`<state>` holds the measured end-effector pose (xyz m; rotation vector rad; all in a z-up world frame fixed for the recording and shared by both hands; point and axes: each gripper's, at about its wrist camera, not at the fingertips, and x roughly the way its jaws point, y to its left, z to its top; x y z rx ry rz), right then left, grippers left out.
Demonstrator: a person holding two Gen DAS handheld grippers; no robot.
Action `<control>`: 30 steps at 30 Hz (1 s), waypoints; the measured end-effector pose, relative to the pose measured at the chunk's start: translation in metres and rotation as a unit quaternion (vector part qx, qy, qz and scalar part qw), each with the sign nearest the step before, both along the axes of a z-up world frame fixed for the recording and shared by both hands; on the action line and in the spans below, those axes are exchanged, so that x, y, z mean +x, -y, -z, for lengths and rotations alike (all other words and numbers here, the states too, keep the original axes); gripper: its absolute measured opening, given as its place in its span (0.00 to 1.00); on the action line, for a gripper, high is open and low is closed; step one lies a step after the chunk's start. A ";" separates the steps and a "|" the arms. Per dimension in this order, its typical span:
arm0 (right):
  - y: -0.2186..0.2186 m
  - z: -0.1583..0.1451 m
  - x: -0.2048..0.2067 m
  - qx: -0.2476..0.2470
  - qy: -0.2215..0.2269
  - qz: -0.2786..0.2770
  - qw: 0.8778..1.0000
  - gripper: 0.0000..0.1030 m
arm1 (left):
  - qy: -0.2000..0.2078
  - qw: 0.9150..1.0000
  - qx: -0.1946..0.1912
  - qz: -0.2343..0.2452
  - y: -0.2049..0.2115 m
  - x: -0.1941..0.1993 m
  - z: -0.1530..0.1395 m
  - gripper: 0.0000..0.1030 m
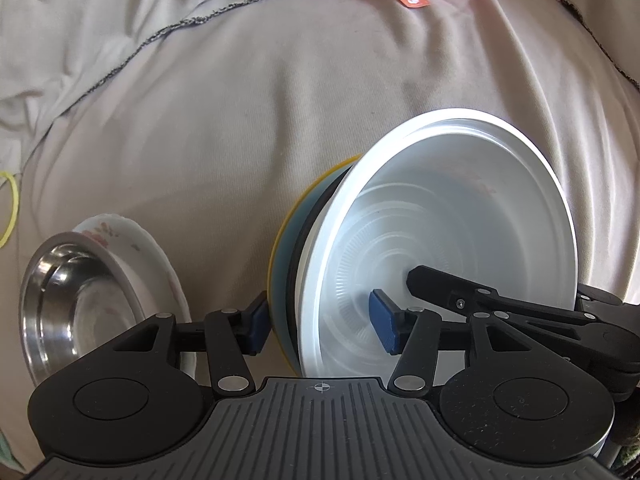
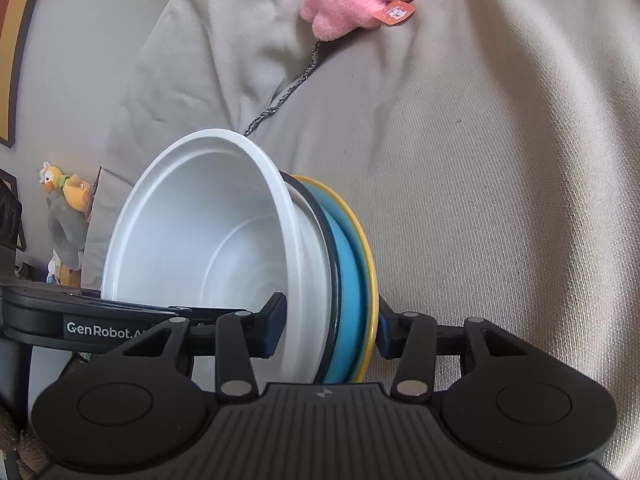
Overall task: Organize plates and bowls
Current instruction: 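Hold the tilted bowl stack rim with the left tool while the right tool grips it too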
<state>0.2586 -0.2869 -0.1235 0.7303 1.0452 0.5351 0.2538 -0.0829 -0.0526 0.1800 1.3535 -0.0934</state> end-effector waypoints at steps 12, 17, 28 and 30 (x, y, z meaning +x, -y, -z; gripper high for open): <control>0.003 0.004 0.002 0.007 0.000 -0.002 1.000 0.44 | 0.000 1.000 0.007 0.000 0.002 0.001 -0.002 0.56; 0.003 0.004 0.002 0.006 0.002 -0.003 1.000 0.44 | 0.001 1.000 0.008 0.005 0.002 0.000 -0.002 0.56; 0.004 0.003 0.004 0.005 0.001 -0.005 1.000 0.43 | -0.006 1.000 0.010 0.006 0.005 0.004 -0.001 0.56; 0.003 0.003 0.003 0.004 0.003 -0.006 1.000 0.43 | -0.009 1.000 0.009 0.007 0.004 0.005 0.000 0.57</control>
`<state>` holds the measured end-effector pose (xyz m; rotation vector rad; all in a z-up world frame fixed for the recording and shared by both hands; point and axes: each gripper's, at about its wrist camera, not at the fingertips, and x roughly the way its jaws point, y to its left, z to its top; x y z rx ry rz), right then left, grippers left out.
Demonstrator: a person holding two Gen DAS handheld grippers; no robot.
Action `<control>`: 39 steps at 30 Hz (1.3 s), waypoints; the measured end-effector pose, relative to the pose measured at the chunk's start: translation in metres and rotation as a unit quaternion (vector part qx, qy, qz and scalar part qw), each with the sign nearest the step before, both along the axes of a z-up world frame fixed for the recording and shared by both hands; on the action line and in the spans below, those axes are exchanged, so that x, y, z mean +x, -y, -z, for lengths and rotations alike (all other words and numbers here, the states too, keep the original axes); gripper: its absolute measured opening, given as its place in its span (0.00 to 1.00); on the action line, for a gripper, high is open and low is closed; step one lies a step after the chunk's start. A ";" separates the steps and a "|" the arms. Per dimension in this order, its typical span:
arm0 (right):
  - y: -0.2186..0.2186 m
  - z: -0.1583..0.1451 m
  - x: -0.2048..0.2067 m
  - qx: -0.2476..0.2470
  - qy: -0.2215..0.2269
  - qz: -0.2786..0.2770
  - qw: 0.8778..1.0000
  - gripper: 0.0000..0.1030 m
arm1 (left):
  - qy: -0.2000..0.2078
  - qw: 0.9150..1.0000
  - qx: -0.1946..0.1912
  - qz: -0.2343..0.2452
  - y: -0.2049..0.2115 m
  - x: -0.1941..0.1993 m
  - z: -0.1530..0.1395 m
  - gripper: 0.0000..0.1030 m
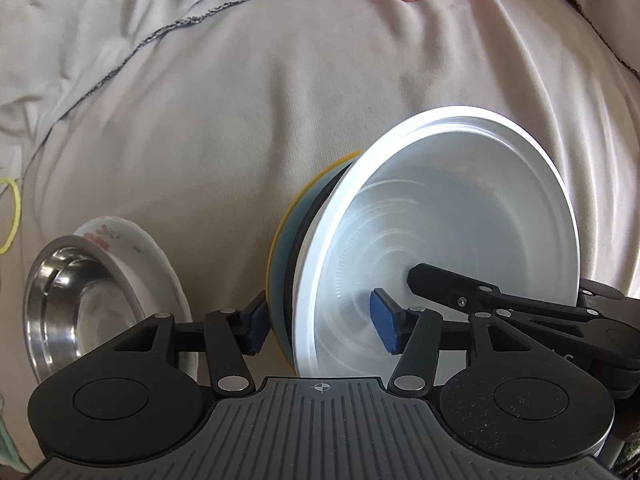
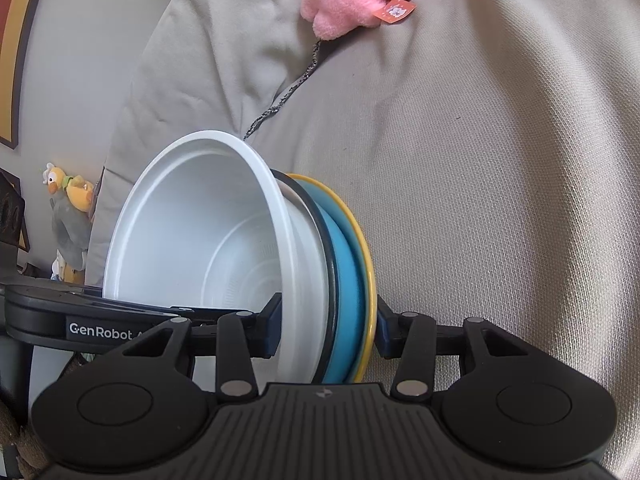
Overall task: Organize plates and bowls
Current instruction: 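Hold the tilted bowl stack rim with the left tool while the right tool grips it too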
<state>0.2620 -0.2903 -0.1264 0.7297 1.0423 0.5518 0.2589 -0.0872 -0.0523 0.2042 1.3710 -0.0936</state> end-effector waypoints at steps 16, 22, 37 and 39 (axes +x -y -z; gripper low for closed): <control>-0.001 -0.002 0.000 -0.003 -0.002 -0.001 1.000 0.43 | 0.007 1.000 -0.006 0.011 -0.002 -0.003 0.003 0.57; -0.001 -0.004 0.004 -0.004 -0.019 0.003 1.000 0.42 | 0.015 1.000 -0.008 0.011 0.001 -0.007 0.002 0.57; -0.010 -0.015 -0.006 -0.052 -0.009 0.002 0.999 0.43 | 0.024 0.999 -0.040 0.012 -0.012 -0.009 0.003 0.56; -0.009 -0.016 -0.009 -0.054 -0.015 0.007 0.998 0.43 | 0.029 0.999 -0.037 0.017 -0.010 -0.010 0.002 0.56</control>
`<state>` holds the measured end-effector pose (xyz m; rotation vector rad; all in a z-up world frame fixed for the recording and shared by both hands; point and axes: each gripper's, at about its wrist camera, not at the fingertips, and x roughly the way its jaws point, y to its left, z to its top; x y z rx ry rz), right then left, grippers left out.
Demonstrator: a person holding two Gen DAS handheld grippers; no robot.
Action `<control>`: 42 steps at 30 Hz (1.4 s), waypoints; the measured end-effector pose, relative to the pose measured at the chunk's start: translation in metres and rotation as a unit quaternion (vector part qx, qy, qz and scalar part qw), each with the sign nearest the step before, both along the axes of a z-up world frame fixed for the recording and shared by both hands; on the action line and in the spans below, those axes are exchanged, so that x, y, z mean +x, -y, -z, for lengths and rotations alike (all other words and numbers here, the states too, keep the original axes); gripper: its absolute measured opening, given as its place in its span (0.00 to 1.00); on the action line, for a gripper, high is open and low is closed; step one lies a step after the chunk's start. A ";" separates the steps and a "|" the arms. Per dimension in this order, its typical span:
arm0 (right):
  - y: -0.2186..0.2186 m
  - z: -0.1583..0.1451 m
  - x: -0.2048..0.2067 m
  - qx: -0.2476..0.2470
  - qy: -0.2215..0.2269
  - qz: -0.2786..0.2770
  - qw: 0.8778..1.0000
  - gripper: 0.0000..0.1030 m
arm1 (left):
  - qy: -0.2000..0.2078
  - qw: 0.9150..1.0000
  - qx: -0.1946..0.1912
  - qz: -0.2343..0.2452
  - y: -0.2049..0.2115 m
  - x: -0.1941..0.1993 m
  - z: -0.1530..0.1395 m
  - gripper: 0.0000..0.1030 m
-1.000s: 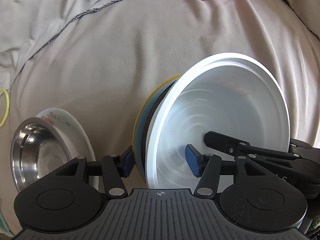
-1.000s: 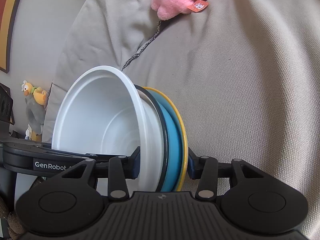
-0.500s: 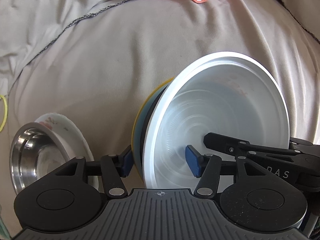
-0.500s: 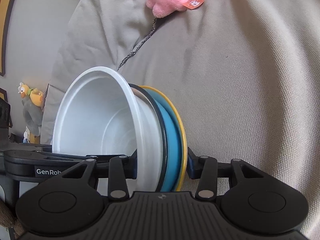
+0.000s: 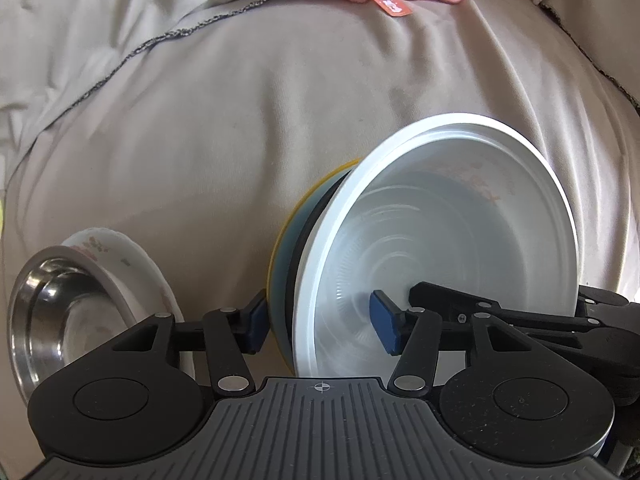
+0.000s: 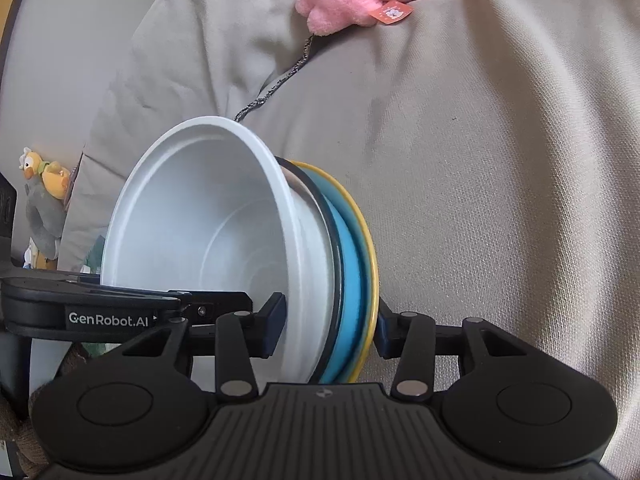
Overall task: Organize plates and bowls
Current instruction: 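Hold the tilted bowl stack rim with the left tool while the right tool grips it too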
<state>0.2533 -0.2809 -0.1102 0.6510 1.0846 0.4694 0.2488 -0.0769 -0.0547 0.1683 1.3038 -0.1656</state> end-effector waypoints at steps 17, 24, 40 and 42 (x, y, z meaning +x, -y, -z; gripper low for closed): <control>0.003 0.006 -0.002 0.033 -0.012 0.000 0.999 0.45 | 0.001 1.000 0.004 0.005 0.000 0.000 0.000 0.54; -0.002 -0.001 -0.007 0.020 0.003 -0.006 1.000 0.46 | 0.004 1.000 0.000 0.004 -0.003 -0.003 -0.001 0.53; -0.008 -0.023 -0.012 0.018 0.024 -0.007 1.000 0.46 | 0.025 1.000 -0.003 0.007 -0.011 -0.013 -0.019 0.54; -0.011 -0.030 -0.013 0.018 0.030 -0.010 0.999 0.46 | 0.033 0.999 -0.003 0.007 -0.013 -0.016 -0.027 0.54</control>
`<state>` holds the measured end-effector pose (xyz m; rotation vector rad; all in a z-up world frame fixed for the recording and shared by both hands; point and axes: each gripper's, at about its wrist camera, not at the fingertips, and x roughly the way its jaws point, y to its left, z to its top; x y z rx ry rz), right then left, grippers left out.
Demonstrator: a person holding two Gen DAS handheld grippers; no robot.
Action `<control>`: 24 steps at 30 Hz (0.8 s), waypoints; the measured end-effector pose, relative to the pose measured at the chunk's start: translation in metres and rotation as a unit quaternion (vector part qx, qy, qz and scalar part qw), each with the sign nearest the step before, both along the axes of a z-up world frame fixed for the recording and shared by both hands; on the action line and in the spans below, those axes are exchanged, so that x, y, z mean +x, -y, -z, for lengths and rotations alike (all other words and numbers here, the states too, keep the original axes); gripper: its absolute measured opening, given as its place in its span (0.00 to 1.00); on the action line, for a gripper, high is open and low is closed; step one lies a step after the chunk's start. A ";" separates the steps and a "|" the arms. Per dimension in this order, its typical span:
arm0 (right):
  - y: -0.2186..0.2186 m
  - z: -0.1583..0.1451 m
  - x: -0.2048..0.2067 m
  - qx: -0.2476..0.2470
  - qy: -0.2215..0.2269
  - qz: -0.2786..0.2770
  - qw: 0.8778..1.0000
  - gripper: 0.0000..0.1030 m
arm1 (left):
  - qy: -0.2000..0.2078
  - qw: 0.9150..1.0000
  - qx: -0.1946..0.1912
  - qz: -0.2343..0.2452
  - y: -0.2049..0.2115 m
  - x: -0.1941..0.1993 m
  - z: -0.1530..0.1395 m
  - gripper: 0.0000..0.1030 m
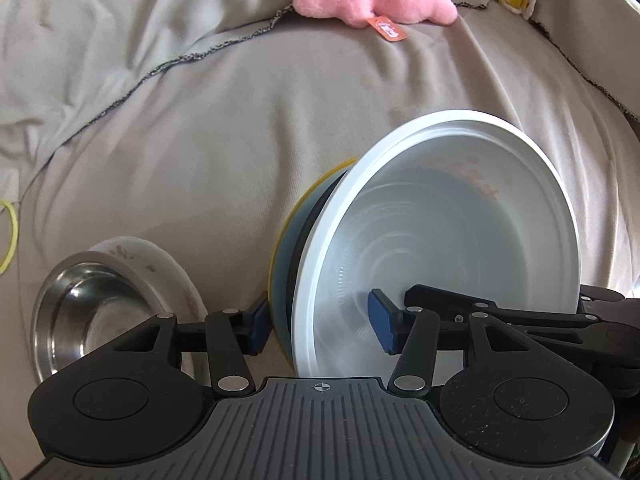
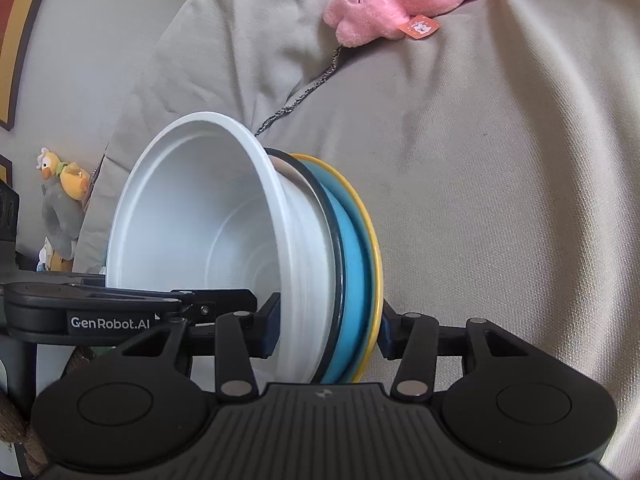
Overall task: Organize plates and bowls
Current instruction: 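Hold the tilted bowl stack rim with the left tool while the right tool grips it too, then carry the bowl stack with both tools over the steel bowl on the floral plate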
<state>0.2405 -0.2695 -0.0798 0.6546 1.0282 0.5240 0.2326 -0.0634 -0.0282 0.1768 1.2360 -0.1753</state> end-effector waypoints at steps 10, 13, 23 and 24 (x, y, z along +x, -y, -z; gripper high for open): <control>-0.056 -0.068 -0.003 -0.014 0.053 -0.035 0.998 0.46 | 0.055 0.998 -0.019 -0.025 -0.054 -0.027 -0.056 0.55; -0.092 -0.089 0.000 -0.015 0.073 -0.064 0.995 0.46 | 0.070 0.996 -0.020 -0.044 -0.087 -0.039 -0.076 0.55; -0.202 -0.074 0.013 -0.020 0.029 -0.162 0.986 0.46 | 0.057 0.990 -0.015 -0.131 -0.197 -0.051 -0.065 0.55; -0.209 -0.067 0.014 -0.024 0.020 -0.167 0.985 0.46 | 0.048 0.989 -0.018 -0.137 -0.205 -0.051 -0.057 0.55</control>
